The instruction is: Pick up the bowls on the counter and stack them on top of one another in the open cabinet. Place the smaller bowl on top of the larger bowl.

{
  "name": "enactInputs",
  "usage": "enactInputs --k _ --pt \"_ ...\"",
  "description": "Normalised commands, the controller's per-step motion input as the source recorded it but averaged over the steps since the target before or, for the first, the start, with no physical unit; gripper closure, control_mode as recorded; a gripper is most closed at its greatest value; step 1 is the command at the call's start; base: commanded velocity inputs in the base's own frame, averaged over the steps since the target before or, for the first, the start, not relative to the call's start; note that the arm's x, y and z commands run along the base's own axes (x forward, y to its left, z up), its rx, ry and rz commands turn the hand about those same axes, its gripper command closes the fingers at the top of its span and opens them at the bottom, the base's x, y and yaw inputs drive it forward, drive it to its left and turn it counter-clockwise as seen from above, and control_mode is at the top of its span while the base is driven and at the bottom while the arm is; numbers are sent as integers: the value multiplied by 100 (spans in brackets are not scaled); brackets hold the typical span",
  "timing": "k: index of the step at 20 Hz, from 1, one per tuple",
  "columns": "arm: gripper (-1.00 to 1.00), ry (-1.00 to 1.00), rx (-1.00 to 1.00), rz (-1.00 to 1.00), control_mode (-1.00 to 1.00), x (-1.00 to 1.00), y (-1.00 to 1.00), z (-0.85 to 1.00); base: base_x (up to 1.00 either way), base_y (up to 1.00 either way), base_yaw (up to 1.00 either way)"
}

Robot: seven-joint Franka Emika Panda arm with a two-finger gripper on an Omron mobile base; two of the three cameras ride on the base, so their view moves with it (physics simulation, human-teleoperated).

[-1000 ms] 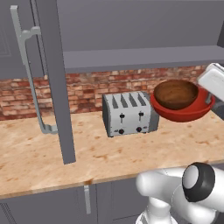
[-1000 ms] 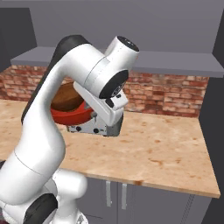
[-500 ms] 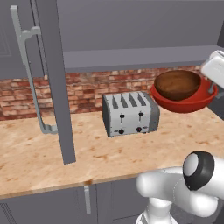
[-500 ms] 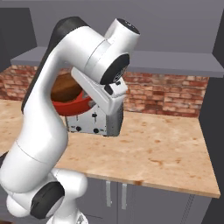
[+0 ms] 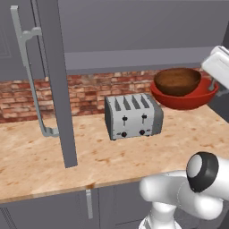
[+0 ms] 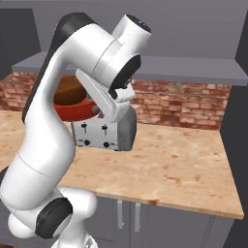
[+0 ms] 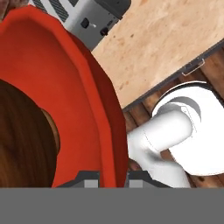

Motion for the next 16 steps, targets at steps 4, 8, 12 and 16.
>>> enactInputs --k 4,8,12,16 --pt "100 -1 5 -16 -100 2 26 11 0 0 0" --pt "100 -4 4 -17 -100 0 18 22 0 0 0" --pt "100 -3 3 -16 -100 6 15 17 0 0 0" --pt "100 -8 1 -17 -100 9 18 20 0 0 0"
